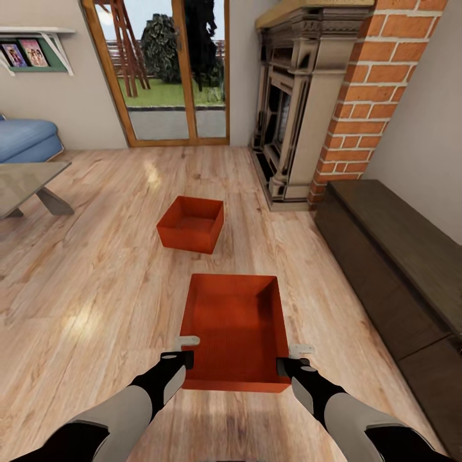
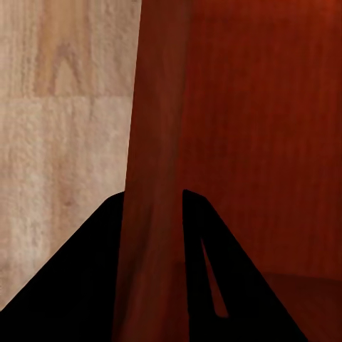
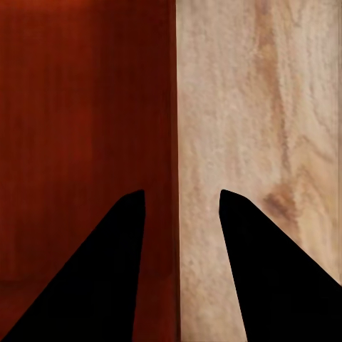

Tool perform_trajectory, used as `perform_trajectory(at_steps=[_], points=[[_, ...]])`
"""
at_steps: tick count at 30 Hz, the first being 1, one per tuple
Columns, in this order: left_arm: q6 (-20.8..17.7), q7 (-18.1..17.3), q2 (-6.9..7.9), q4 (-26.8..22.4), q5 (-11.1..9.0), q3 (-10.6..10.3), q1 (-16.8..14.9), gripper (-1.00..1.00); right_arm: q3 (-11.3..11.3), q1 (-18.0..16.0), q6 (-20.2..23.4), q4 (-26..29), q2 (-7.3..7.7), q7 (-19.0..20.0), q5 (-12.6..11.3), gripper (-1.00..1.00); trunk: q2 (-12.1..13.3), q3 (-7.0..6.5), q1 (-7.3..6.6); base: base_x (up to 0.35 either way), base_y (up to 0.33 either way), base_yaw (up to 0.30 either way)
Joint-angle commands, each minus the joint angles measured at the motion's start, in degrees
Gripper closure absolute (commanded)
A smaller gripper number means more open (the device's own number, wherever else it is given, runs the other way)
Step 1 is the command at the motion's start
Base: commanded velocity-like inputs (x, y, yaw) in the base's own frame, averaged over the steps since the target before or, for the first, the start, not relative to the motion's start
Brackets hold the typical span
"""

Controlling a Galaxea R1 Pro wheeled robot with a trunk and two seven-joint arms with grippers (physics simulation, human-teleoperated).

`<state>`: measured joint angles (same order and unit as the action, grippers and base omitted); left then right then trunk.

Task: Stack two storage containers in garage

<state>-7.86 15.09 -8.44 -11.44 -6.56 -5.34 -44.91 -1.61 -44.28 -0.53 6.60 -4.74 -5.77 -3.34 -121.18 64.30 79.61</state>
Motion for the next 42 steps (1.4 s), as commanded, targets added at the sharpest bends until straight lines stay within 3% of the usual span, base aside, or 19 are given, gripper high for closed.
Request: perform_trajectory(at_steps=[1,42], points=[[-0.4,1.3,0.17,-0.2,0.5,-0.3,0.0,1.0,-0.4,0.0,0.0,0.0,-0.02,0.2,-0.8,1.0,0.4,-0.15,-0.23,0.0,0.0,0.0],[-0.4,1.3,0.18,-0.2,0.5,-0.3,0.0,1.0,-0.4,0.0,-0.1,0.0,-0.01,0.2,-0.8,1.0,16.8,-7.51,-9.24,0.0,0.0,0.0]])
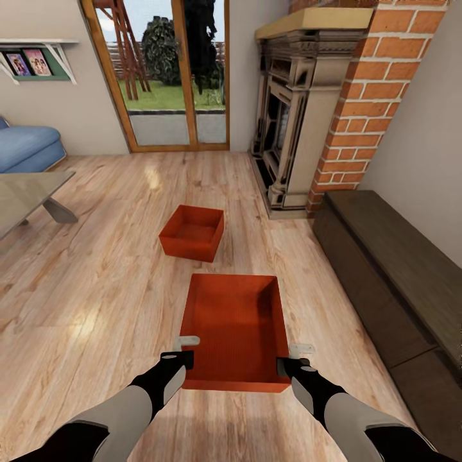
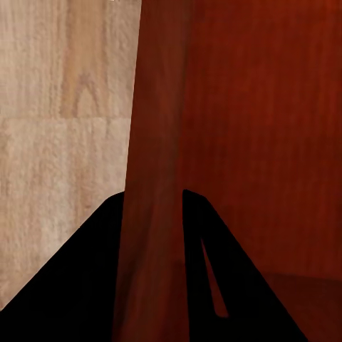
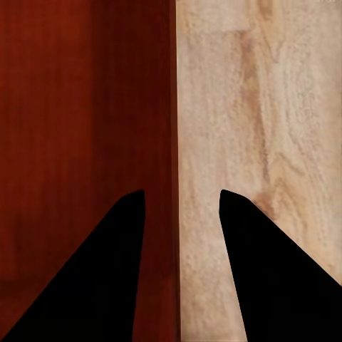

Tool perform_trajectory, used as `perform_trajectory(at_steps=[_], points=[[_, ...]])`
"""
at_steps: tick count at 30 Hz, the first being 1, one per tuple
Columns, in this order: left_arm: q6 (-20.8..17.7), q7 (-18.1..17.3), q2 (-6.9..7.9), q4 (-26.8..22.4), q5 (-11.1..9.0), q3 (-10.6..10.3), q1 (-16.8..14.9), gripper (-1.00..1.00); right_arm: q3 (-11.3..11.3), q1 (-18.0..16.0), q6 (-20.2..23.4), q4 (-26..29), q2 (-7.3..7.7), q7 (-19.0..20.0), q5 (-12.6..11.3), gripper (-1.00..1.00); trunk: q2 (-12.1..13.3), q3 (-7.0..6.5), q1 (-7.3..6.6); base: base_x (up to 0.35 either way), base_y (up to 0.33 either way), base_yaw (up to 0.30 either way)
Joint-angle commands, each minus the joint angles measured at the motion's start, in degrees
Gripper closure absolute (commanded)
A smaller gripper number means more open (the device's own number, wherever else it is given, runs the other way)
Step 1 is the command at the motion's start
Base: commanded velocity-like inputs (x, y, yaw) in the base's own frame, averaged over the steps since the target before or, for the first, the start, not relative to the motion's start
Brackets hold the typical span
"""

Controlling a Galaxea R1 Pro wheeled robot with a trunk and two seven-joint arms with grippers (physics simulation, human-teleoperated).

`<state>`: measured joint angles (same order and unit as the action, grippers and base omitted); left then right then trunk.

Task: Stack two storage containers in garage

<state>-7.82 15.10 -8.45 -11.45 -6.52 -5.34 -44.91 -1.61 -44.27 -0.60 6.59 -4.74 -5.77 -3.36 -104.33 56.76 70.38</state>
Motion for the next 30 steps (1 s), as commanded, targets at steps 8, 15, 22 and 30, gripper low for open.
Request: perform_trajectory(at_steps=[8,15,22,30], points=[[-0.4,1.2,0.18,-0.2,0.5,-0.4,0.0,1.0,-0.4,0.0,0.0,0.0,-0.02,0.1,-0.8,1.0,3.2,-1.4,-1.77,0.0,0.0,0.0],[-0.4,1.2,0.18,-0.2,0.5,-0.4,0.0,1.0,-0.4,0.0,0.0,0.0,-0.01,0.1,-0.8,1.0,6.0,-2.66,-3.31,0.0,0.0,0.0],[-0.4,1.3,0.18,-0.2,0.5,-0.3,0.0,1.0,-0.4,0.0,0.1,0.0,-0.01,0.0,-0.8,1.0,8.8,-3.92,-4.84,0.0,0.0,0.0],[-0.4,1.2,0.18,-0.2,0.5,-0.4,0.0,1.0,-0.4,0.0,0.0,0.0,-0.03,0.1,-0.8,1.0,12.0,-5.35,-6.6,0.0,0.0,0.0]])
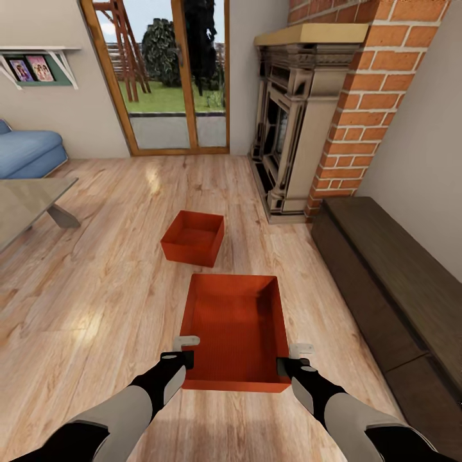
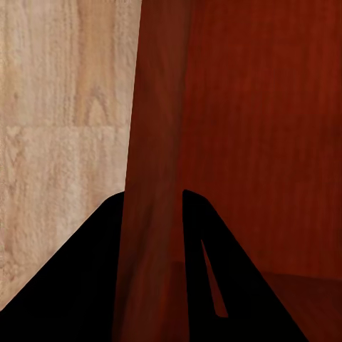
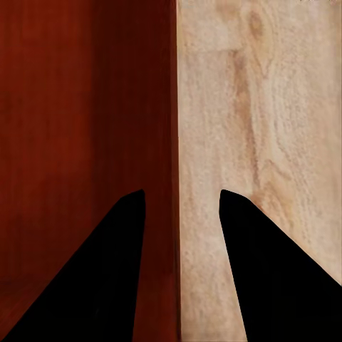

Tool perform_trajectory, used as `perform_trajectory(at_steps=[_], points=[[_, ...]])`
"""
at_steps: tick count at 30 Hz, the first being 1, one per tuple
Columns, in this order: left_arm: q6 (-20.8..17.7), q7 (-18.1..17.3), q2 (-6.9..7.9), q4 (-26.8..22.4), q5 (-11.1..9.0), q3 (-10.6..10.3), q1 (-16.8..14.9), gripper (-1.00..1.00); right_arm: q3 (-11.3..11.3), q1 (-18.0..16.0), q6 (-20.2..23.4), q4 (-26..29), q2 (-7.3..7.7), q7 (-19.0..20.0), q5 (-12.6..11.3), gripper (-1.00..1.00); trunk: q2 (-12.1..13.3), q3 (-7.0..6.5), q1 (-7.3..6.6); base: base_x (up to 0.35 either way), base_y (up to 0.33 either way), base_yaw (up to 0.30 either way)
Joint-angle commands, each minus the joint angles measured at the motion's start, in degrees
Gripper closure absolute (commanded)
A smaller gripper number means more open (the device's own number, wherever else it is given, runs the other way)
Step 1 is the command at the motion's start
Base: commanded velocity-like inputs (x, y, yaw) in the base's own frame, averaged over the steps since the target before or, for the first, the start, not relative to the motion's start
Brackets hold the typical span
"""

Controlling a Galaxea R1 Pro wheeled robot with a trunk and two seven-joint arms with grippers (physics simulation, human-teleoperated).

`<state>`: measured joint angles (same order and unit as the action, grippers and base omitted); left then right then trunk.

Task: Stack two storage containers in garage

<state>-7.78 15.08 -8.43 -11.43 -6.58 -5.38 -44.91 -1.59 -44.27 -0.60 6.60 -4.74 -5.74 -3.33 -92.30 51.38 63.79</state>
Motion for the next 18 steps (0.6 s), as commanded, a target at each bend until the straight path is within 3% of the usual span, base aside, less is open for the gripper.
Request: perform_trajectory(at_steps=[1,18], points=[[-0.4,1.3,0.17,-0.2,0.5,-0.3,0.0,1.0,-0.4,0.0,0.0,0.0,-0.02,0.1,-0.8,1.0,0.4,-0.15,-0.23,0.0,0.0,0.0],[-0.4,1.3,0.17,-0.2,0.5,-0.3,0.0,1.0,-0.4,0.0,0.1,0.0,-0.04,0.1,-0.8,1.0,7.2,-3.2,-3.96,0.0,0.0,0.0]])
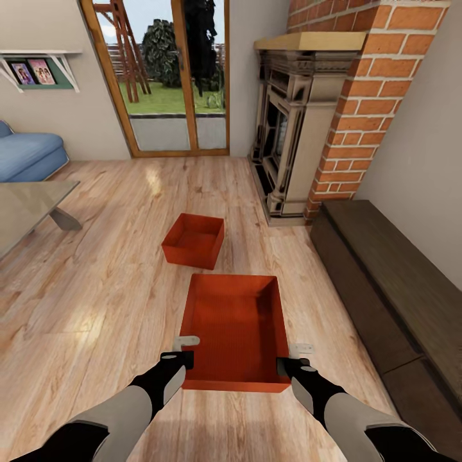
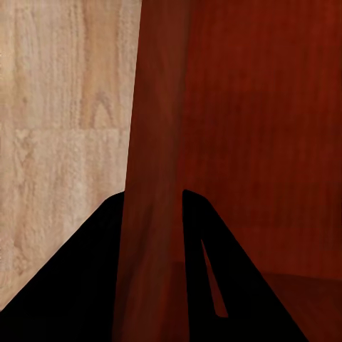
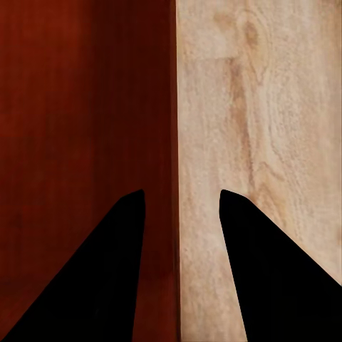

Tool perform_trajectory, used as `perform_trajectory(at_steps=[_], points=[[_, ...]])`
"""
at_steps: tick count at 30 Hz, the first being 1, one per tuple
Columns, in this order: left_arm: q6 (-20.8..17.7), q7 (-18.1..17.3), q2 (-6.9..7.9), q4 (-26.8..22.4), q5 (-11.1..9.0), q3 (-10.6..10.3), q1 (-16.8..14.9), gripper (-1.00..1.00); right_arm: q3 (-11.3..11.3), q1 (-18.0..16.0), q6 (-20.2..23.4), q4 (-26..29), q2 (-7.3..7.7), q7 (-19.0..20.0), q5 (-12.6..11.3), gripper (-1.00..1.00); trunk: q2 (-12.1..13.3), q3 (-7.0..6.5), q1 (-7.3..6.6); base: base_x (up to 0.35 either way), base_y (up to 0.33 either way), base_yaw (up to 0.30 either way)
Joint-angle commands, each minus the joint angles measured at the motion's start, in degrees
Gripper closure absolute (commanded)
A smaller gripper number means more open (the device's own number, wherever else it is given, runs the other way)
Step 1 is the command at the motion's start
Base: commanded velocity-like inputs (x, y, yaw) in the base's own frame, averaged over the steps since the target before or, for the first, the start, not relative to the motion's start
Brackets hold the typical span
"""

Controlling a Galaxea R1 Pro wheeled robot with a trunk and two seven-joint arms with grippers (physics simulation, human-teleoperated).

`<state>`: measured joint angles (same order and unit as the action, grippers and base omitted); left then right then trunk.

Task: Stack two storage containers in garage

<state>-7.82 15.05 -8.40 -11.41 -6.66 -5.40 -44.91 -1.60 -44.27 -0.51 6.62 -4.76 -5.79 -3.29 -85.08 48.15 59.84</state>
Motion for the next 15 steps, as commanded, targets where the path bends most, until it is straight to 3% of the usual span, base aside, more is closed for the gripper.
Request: perform_trajectory(at_steps=[1,15], points=[[-0.4,1.3,0.14,-0.2,0.6,-0.3,0.0,1.0,-0.4,0.0,0.0,0.0,-0.01,0.2,-0.8,1.0,0.4,-0.15,-0.23,0.0,0.0,0.0],[-0.4,1.3,0.14,-0.2,0.6,-0.3,0.0,1.0,-0.4,0.0,0.4,0.0,-0.02,0.2,-0.8,1.0,6.0,-2.66,-3.3,0.0,0.0,0.0]])
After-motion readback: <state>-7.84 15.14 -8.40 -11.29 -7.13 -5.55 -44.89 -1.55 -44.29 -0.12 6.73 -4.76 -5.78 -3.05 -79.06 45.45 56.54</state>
